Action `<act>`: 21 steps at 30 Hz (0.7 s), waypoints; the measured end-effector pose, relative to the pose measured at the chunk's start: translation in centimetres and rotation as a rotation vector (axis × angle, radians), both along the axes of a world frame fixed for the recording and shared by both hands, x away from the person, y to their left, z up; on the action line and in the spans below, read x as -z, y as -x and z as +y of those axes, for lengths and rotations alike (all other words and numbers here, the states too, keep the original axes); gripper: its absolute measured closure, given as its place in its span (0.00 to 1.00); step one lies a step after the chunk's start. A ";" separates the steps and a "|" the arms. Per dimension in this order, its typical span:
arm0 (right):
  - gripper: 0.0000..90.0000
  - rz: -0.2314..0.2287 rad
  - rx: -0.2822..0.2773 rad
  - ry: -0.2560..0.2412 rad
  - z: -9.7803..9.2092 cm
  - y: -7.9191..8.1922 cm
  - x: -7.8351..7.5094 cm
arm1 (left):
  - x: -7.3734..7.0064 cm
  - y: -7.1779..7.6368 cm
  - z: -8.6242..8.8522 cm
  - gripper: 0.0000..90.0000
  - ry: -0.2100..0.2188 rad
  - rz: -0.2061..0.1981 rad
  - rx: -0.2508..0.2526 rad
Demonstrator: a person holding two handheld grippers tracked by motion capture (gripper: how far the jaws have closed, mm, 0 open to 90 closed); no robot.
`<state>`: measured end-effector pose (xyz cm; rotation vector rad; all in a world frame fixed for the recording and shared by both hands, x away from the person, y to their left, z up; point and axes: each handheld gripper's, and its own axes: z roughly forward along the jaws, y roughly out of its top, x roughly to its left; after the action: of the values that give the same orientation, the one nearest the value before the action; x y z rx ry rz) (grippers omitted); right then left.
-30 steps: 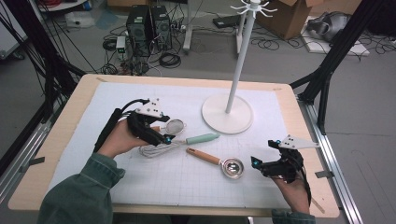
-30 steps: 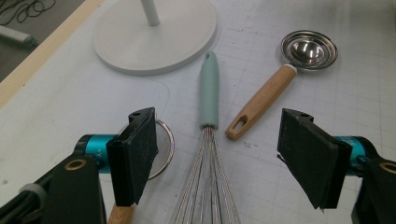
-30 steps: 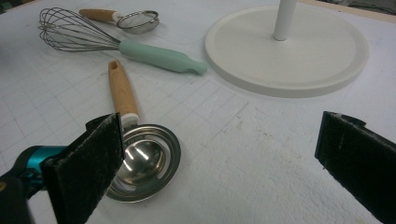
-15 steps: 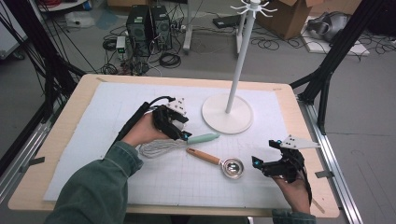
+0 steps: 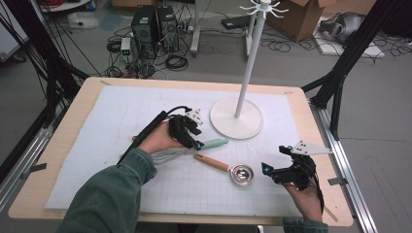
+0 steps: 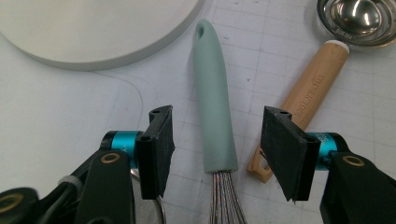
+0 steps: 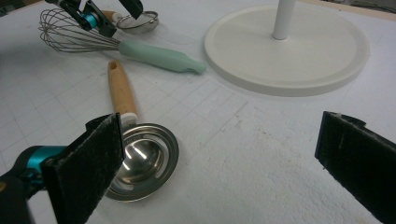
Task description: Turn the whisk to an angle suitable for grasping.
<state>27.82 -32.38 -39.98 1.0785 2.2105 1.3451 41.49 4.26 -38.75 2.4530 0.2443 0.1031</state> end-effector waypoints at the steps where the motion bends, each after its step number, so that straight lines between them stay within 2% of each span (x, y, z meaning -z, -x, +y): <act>1: 0.01 0.000 0.000 0.000 0.0 0.0 0.0 | 0.2 0.0 -0.1 0.50 -0.004 0.004 0.001; 21: 0.01 0.002 -0.007 0.001 0.1 0.0 0.0 | 2.1 -0.7 -1.3 0.67 -0.109 0.053 -0.005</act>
<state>27.84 -32.32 -39.99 1.0727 2.2182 1.3463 42.15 2.93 -40.87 2.5658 0.2745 0.0547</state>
